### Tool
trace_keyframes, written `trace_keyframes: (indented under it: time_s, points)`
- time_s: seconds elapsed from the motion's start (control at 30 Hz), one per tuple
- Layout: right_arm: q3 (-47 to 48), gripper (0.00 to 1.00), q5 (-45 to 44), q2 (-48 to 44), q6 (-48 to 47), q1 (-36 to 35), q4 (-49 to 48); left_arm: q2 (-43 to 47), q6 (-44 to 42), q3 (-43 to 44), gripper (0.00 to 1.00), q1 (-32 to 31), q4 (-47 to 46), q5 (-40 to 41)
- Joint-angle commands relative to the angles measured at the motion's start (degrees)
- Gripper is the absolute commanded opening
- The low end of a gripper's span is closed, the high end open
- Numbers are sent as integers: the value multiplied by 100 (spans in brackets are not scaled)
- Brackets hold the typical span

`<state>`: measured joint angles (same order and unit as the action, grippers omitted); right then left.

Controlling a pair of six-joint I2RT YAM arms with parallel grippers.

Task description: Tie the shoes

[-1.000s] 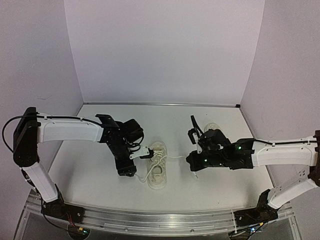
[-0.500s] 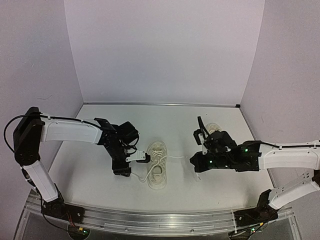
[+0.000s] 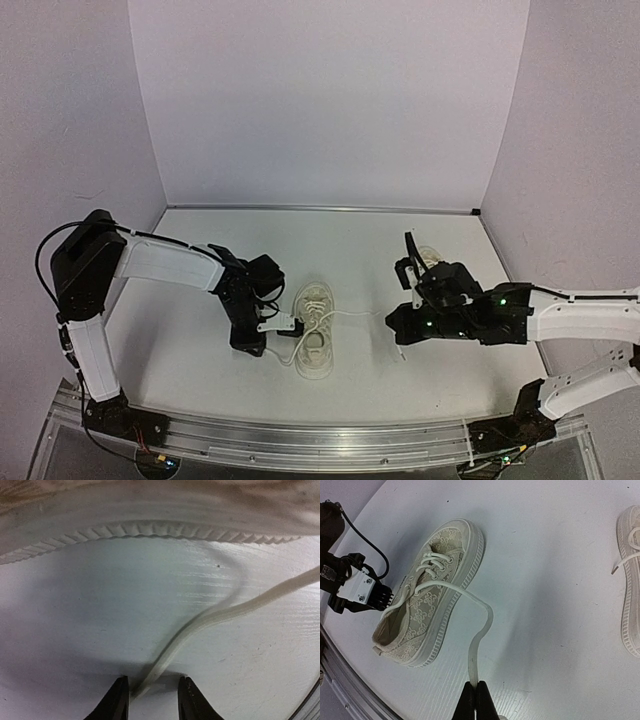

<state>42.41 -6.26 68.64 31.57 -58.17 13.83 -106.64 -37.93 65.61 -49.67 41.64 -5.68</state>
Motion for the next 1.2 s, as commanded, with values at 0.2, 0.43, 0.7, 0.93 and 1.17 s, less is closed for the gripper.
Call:
trace_keyframes:
  time_s: [0.2, 0.43, 0.7, 0.93, 1.17]
  points:
    - [7, 0, -281, -306, 122, -12, 305, 109, 648, 316, 2, 100, 155, -344]
    - [89, 0, -732, -440, 461, 160, 646, 1615, 2900, -27, 0, 336, -535, 11]
    - [111, 0, -1152, -632, 682, 312, 885, 3688, 4747, -1092, 0, 353, -1155, 450]
    - [1267, 0, -844, 206, -234, 310, 748, 5307, 5089, -1648, 0, 322, -1009, -404]
    - [3073, 0, 148, 1918, -726, 314, 286, 5927, 5030, -1898, 0, -34, -762, -840]
